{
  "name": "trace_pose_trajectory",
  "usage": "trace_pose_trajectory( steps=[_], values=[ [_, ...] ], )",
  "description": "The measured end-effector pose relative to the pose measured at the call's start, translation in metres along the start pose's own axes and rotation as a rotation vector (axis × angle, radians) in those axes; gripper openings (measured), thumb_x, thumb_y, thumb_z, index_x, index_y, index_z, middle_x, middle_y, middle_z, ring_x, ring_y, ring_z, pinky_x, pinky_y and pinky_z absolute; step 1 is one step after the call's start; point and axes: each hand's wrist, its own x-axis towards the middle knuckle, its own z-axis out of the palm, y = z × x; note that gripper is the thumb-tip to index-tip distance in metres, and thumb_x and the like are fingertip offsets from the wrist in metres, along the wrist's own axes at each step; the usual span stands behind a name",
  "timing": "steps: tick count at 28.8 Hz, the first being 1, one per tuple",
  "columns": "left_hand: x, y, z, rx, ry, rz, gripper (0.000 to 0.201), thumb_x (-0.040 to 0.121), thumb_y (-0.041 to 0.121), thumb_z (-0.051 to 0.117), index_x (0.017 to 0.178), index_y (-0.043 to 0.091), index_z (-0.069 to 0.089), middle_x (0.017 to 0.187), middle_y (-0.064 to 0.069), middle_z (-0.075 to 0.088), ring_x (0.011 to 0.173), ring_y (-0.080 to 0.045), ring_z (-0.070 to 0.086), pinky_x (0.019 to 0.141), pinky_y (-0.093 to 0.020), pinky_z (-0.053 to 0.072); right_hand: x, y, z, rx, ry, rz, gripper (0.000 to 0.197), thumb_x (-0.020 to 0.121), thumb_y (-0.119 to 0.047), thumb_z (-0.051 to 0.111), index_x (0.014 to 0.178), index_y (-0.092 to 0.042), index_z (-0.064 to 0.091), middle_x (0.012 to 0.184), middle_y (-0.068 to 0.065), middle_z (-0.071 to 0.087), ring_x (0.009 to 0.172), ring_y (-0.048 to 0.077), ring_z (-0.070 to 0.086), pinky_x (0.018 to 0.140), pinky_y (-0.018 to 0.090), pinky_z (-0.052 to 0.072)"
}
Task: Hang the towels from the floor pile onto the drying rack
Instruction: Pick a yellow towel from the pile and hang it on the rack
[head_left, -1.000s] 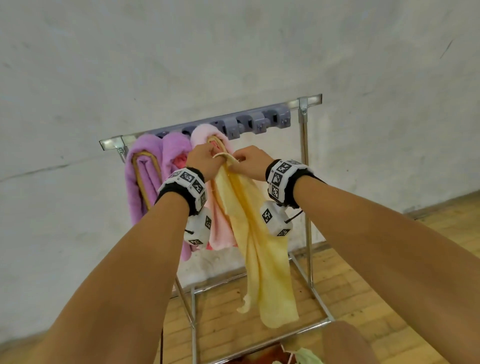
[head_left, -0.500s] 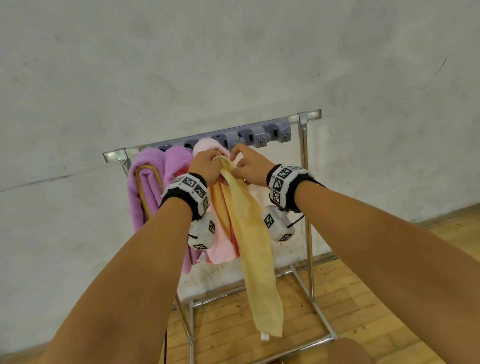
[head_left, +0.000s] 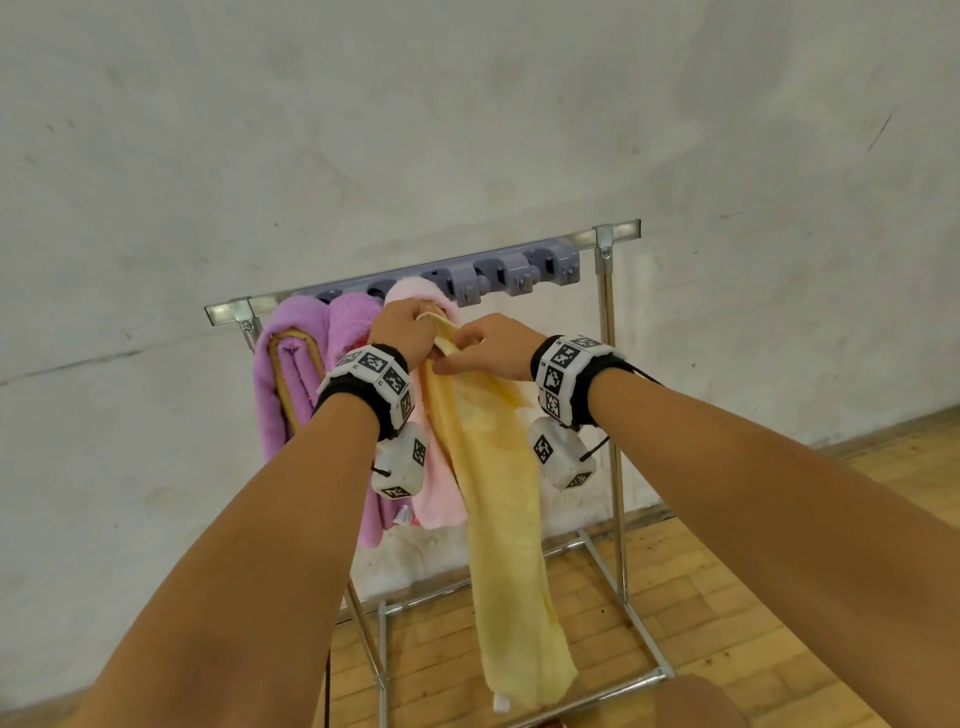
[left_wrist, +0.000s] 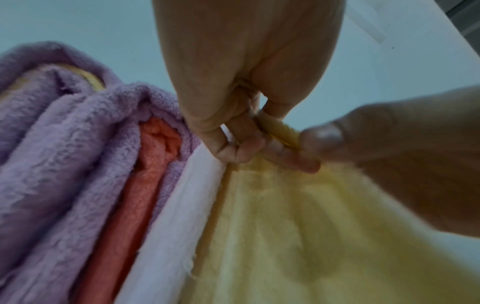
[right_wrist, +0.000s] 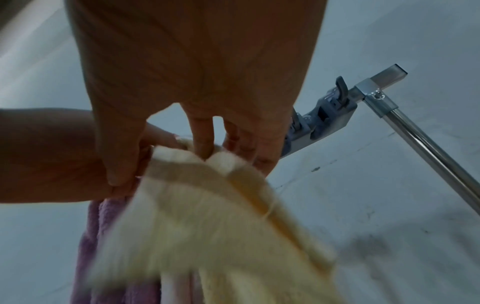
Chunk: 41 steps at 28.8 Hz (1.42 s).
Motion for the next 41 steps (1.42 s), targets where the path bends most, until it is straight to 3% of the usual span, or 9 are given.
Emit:
trace_pose_trajectory(
  steps=[4, 9, 14, 16, 19, 24, 31, 38, 41],
  values=[
    [-0.004, 0.002, -0.001, -0.015, 0.002, -0.005, 0.023, 0.092, 0.015, 0.045, 0.090, 0.017, 0.067, 0.091, -0.009, 0.072, 0.083, -0.026, 0.069, 0.075, -0.039, 0.058, -0.001, -0.001, 0.001, -0.140, 0.016, -0.013, 0.036, 0.085, -0.039, 0.069, 0.096, -0.005, 0.069, 0.085, 0.010, 0.062, 0.076, 0.022, 0.054, 0.064, 0.030, 0.041],
    [-0.008, 0.000, -0.003, -0.093, -0.029, -0.032, 0.023, 0.098, 0.012, 0.042, 0.097, 0.013, 0.065, 0.081, -0.006, 0.075, 0.062, -0.016, 0.073, 0.043, -0.014, 0.045, -0.003, -0.002, -0.002, -0.156, -0.002, 0.030, 0.023, 0.089, -0.021, 0.063, 0.068, -0.011, 0.060, 0.062, 0.001, 0.045, 0.062, 0.018, 0.044, 0.060, 0.028, 0.036],
    [-0.009, -0.003, -0.008, -0.112, -0.027, -0.038, 0.017, 0.094, 0.011, 0.048, 0.100, 0.009, 0.064, 0.077, -0.010, 0.074, 0.062, -0.021, 0.071, 0.070, -0.032, 0.061, -0.002, -0.001, -0.007, -0.061, 0.076, 0.016, 0.036, 0.094, -0.027, 0.061, 0.061, -0.011, 0.059, 0.057, 0.003, 0.042, 0.055, 0.015, 0.038, 0.052, 0.026, 0.029],
    [-0.009, -0.004, -0.011, -0.113, -0.046, -0.044, 0.007, 0.090, 0.020, 0.062, 0.088, 0.014, 0.063, 0.078, -0.010, 0.074, 0.063, -0.020, 0.069, 0.077, -0.035, 0.060, -0.001, 0.001, -0.008, -0.052, 0.091, -0.014, 0.031, 0.094, -0.027, 0.062, 0.079, -0.003, 0.073, 0.069, 0.012, 0.059, 0.064, 0.018, 0.047, 0.057, 0.027, 0.034],
    [-0.006, -0.009, -0.015, 0.012, -0.048, -0.019, 0.036, 0.079, 0.046, 0.076, 0.071, 0.016, 0.058, 0.070, -0.003, 0.068, 0.062, -0.015, 0.060, 0.070, -0.028, 0.052, -0.002, 0.005, -0.010, -0.004, 0.151, -0.050, 0.019, 0.090, -0.023, 0.067, 0.099, -0.011, 0.079, 0.094, 0.013, 0.073, 0.078, 0.020, 0.058, 0.060, 0.021, 0.041],
    [-0.006, -0.008, -0.017, 0.091, -0.072, -0.001, 0.050, 0.079, 0.053, 0.074, 0.059, 0.018, 0.043, 0.062, -0.001, 0.046, 0.060, -0.017, 0.045, 0.063, -0.031, 0.043, -0.002, 0.003, -0.010, 0.093, 0.176, -0.076, 0.013, 0.084, -0.019, 0.073, 0.091, -0.011, 0.081, 0.089, 0.017, 0.074, 0.071, 0.016, 0.054, 0.062, 0.025, 0.044],
    [-0.013, -0.001, -0.016, -0.054, -0.079, 0.018, 0.034, 0.082, 0.030, 0.071, 0.061, 0.018, 0.047, 0.072, -0.011, 0.053, 0.071, -0.023, 0.055, 0.083, -0.056, 0.056, -0.003, 0.006, -0.006, 0.092, 0.173, -0.078, 0.033, 0.089, -0.030, 0.067, 0.095, 0.001, 0.075, 0.075, 0.023, 0.060, 0.065, 0.019, 0.045, 0.060, 0.029, 0.037],
    [-0.043, -0.012, 0.007, -0.244, -0.018, 0.019, 0.023, 0.073, 0.018, 0.063, 0.060, 0.019, 0.044, 0.067, -0.008, 0.046, 0.067, -0.019, 0.047, 0.065, -0.038, 0.044, -0.028, 0.030, 0.010, 0.081, 0.109, -0.012, 0.035, 0.094, -0.033, 0.061, 0.091, -0.002, 0.075, 0.074, 0.017, 0.061, 0.067, 0.018, 0.050, 0.064, 0.032, 0.042],
    [-0.063, -0.031, 0.032, -0.343, 0.004, -0.027, 0.024, 0.069, 0.017, 0.062, 0.054, 0.022, 0.044, 0.063, -0.008, 0.045, 0.064, -0.018, 0.046, 0.064, -0.037, 0.042, -0.050, 0.053, 0.031, 0.104, 0.088, -0.003, 0.033, 0.092, -0.030, 0.064, 0.082, 0.000, 0.073, 0.063, 0.007, 0.050, 0.056, 0.013, 0.042, 0.051, 0.018, 0.032]
  ],
)
